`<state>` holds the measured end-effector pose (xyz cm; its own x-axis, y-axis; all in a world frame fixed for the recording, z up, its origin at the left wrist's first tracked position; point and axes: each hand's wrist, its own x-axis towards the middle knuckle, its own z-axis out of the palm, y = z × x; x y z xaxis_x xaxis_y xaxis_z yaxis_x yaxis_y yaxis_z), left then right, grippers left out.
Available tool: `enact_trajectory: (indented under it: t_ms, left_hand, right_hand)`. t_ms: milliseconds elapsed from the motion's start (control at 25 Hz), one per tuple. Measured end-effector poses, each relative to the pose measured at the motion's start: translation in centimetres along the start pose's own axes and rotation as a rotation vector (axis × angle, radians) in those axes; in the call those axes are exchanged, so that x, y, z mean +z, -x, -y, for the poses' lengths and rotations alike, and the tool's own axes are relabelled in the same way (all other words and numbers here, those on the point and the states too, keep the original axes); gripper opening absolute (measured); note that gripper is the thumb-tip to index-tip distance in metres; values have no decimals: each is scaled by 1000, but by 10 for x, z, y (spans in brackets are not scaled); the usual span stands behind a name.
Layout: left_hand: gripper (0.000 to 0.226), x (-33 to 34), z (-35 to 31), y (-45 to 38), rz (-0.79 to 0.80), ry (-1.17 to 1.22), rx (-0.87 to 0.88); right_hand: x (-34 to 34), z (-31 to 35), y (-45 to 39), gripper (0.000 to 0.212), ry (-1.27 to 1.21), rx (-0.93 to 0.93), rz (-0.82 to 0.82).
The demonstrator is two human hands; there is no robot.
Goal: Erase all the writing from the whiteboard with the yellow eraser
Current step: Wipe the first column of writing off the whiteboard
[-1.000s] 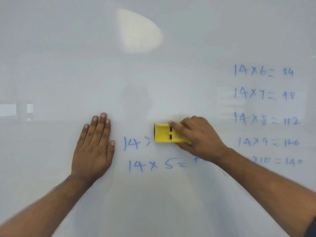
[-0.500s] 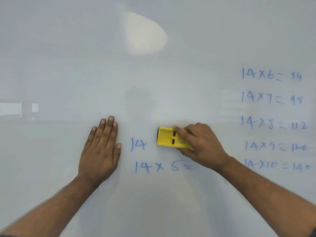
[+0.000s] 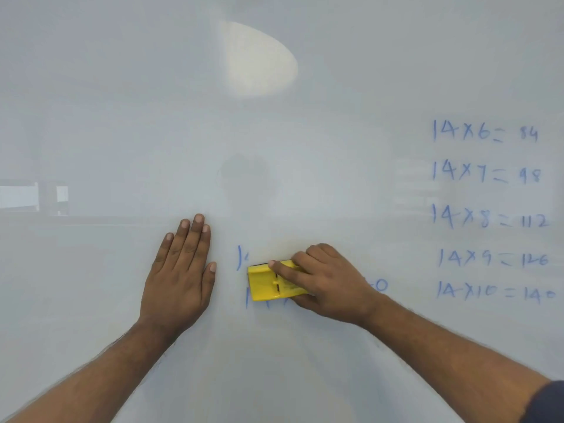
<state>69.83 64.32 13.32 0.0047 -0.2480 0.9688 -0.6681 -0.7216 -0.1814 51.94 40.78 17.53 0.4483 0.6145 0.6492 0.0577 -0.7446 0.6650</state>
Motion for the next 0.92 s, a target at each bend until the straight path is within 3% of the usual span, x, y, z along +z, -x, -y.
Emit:
enact_trajectory:
  t_ms: [80, 280, 360, 480, 600, 680, 840, 920]
  left_hand:
    - [62, 1, -1, 4, 3, -3, -3]
    - [62, 2, -1, 5, 0, -4, -10]
    - [62, 1, -1, 5, -2, -2, -2]
    - [62, 1, 1, 7, 3, 3, 13]
    - [62, 1, 4, 10, 17, 6, 10]
    - [62, 3, 2, 13, 15, 0, 0]
    - [62, 3, 1, 14, 26, -6, -12]
    - [62, 3, 0, 15, 25, -1, -17]
  right_hand:
    - [-8, -17, 2, 54, 21, 46, -8]
    - [-11, -10, -44, 58, -29, 386, -143]
    - [-1, 11, -54, 60, -50, 344, -140]
    - [10, 30, -35, 59, -44, 119, -53]
    - [4, 16, -5, 55, -15, -14, -1]
    - [-4, -2, -3, 55, 2, 49, -11]
    - [-12, -12, -34, 56, -12, 373, -117]
    - [-3, 5, -40, 57, -36, 376, -125]
